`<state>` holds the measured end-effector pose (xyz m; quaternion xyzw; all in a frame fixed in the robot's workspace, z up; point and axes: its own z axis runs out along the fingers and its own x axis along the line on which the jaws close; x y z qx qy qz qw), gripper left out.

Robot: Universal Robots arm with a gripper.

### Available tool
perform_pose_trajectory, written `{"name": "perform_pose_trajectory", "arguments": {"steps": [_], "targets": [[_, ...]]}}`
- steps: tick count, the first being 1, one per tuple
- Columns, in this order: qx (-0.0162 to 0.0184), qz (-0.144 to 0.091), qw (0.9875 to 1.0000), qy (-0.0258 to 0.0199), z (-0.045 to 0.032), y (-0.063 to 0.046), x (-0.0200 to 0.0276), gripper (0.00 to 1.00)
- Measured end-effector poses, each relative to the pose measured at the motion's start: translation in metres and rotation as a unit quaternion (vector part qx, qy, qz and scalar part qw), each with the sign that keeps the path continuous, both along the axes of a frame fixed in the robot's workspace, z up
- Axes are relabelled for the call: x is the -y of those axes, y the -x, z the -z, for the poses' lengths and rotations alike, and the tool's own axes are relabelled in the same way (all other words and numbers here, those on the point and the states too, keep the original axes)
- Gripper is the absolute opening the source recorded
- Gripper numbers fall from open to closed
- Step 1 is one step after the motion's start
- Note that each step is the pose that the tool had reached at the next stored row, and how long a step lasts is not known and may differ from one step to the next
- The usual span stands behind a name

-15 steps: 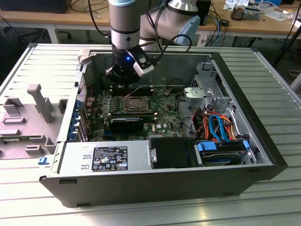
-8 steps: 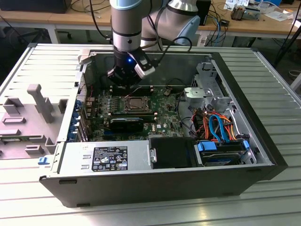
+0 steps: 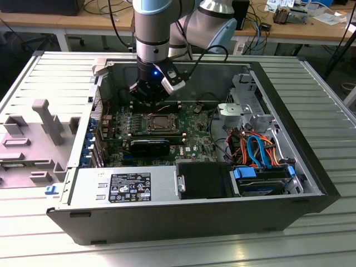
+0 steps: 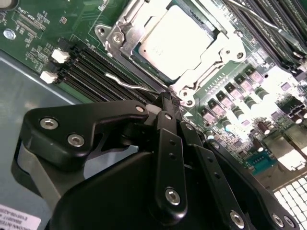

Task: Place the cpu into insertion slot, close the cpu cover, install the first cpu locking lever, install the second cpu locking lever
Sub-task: 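Install the first cpu locking lever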

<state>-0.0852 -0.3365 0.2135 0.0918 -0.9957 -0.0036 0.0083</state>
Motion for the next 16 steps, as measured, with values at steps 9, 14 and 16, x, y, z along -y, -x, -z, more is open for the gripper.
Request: {"name": "perform_pose_trajectory", "arguments": {"steps": [9,14,16], "targets": [[0.0,0.0,1.0,0.0001,0.0045,-0.015,-0.0001,0.11],[0.0001,0.0,1.0,0.0,0.0068,-0.022,-0.0003,0.11],[0.0,0.0,1.0,0.0001,0.0079,-0.024,-0.0005,0.11]]}}
